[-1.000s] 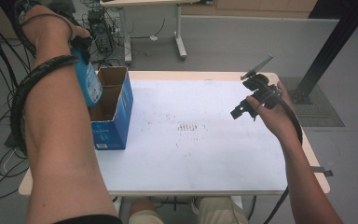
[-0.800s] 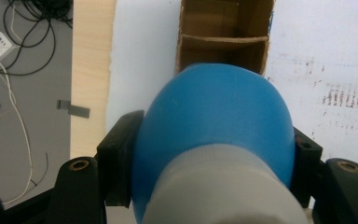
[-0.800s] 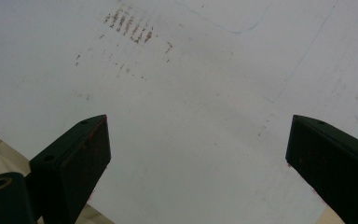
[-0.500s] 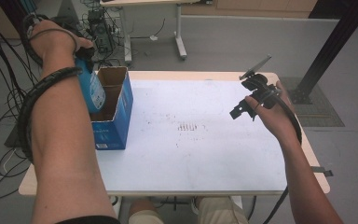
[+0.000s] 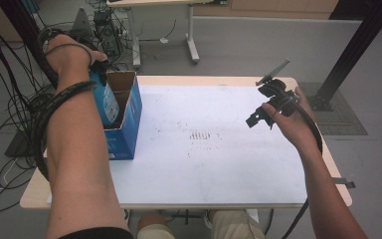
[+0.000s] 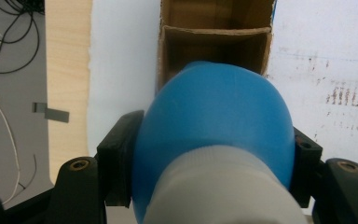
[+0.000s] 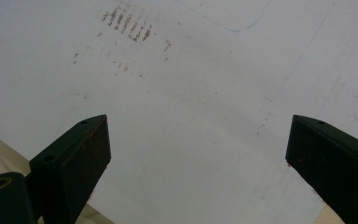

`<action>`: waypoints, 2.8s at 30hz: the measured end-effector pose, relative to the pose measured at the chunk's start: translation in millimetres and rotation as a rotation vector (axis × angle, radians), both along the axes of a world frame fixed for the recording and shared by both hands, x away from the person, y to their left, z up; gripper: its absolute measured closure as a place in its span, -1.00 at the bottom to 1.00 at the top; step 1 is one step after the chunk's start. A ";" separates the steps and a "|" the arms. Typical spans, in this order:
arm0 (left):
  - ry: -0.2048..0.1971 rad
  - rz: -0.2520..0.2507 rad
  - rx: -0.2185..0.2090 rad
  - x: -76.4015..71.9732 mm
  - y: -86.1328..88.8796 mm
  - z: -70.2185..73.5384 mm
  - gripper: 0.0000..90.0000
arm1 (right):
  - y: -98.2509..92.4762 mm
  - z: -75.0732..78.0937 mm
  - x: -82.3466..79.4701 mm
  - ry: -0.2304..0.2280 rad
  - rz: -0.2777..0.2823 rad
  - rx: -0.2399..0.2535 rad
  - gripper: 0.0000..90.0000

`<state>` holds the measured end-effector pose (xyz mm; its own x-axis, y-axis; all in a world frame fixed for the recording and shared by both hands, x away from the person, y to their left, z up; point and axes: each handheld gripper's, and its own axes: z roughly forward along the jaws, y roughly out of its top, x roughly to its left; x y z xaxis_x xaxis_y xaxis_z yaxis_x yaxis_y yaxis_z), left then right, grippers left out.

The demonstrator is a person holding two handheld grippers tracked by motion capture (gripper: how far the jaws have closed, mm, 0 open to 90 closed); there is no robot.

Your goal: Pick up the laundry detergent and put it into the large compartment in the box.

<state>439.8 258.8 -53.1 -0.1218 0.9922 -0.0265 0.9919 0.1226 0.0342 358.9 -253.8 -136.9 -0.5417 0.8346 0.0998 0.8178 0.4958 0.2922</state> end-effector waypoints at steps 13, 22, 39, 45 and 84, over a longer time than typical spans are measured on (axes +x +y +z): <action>0.018 0.001 -0.008 3.1 -4.5 -34.2 -0.20 | 2.3 -5.2 1.2 0.012 0.005 -0.005 -0.85; 0.030 -0.005 -0.008 5.4 -9.7 -57.1 -0.20 | 1.9 -9.3 2.2 0.019 0.004 -0.004 -0.85; 0.028 -0.018 -0.002 5.6 -16.7 -91.4 -0.20 | -1.8 -12.4 2.7 0.025 -0.006 -0.008 -0.85; 0.037 -0.024 -0.004 6.4 -16.2 -101.5 -0.20 | -1.9 -13.4 3.3 0.030 -0.009 -0.012 -0.85; 0.051 -0.060 0.010 10.9 -21.2 -120.3 -0.20 | -4.3 -11.4 2.7 0.023 -0.019 -0.016 -0.85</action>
